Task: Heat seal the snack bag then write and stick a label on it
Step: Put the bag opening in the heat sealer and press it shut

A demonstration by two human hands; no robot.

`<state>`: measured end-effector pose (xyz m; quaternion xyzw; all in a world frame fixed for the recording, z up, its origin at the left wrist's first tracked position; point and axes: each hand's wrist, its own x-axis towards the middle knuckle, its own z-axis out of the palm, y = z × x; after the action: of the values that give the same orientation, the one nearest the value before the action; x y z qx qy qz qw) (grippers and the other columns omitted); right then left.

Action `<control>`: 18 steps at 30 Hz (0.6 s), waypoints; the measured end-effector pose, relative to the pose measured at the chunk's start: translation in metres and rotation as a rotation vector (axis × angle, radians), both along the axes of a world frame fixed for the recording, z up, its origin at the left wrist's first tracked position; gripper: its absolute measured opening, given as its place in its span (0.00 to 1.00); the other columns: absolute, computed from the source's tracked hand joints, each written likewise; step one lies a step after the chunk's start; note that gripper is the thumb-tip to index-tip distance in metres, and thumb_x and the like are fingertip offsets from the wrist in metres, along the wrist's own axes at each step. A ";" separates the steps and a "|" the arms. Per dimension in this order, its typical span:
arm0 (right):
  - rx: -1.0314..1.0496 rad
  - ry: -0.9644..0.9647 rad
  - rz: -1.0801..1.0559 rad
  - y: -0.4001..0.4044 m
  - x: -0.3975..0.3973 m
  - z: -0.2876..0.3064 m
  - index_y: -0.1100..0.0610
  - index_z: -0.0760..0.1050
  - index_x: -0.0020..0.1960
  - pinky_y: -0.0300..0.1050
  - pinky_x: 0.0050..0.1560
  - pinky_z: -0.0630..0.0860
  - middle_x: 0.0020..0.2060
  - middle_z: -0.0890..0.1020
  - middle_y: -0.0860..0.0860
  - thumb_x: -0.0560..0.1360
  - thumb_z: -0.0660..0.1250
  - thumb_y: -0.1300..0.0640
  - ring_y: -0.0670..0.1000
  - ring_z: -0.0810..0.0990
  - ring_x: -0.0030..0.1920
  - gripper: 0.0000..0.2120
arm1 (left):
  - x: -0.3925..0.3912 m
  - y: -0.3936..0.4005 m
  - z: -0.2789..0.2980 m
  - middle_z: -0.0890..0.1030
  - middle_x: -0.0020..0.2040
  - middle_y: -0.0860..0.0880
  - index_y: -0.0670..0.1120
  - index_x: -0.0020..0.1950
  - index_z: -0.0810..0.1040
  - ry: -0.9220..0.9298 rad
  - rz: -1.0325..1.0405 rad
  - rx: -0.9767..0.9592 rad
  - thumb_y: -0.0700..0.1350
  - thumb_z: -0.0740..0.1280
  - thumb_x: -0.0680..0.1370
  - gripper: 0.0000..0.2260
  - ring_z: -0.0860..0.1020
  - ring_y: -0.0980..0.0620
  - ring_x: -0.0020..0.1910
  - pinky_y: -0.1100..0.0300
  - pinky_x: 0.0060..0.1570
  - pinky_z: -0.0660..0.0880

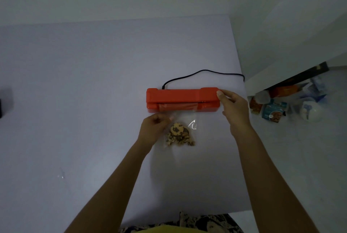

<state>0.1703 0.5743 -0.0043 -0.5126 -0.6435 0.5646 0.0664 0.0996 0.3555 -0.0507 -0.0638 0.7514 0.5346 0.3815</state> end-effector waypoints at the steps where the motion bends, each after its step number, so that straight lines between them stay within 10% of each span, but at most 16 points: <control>1: -0.030 -0.004 -0.005 0.001 0.000 0.001 0.54 0.76 0.64 0.46 0.56 0.75 0.48 0.79 0.46 0.75 0.69 0.47 0.42 0.77 0.47 0.20 | 0.000 -0.004 -0.003 0.83 0.41 0.50 0.43 0.44 0.83 -0.009 -0.029 -0.005 0.43 0.72 0.73 0.04 0.81 0.53 0.41 0.64 0.42 0.77; 18: -0.049 -0.003 0.025 -0.002 0.000 0.009 0.58 0.79 0.59 0.43 0.53 0.73 0.38 0.77 0.39 0.77 0.66 0.49 0.37 0.75 0.41 0.16 | -0.013 -0.012 -0.007 0.84 0.46 0.49 0.44 0.49 0.84 -0.009 -0.406 -0.091 0.45 0.75 0.70 0.10 0.81 0.55 0.47 0.68 0.45 0.74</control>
<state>0.1706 0.5718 0.0043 -0.5069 -0.6359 0.5802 0.0455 0.0864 0.3435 -0.0580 0.0695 0.7704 0.4119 0.4817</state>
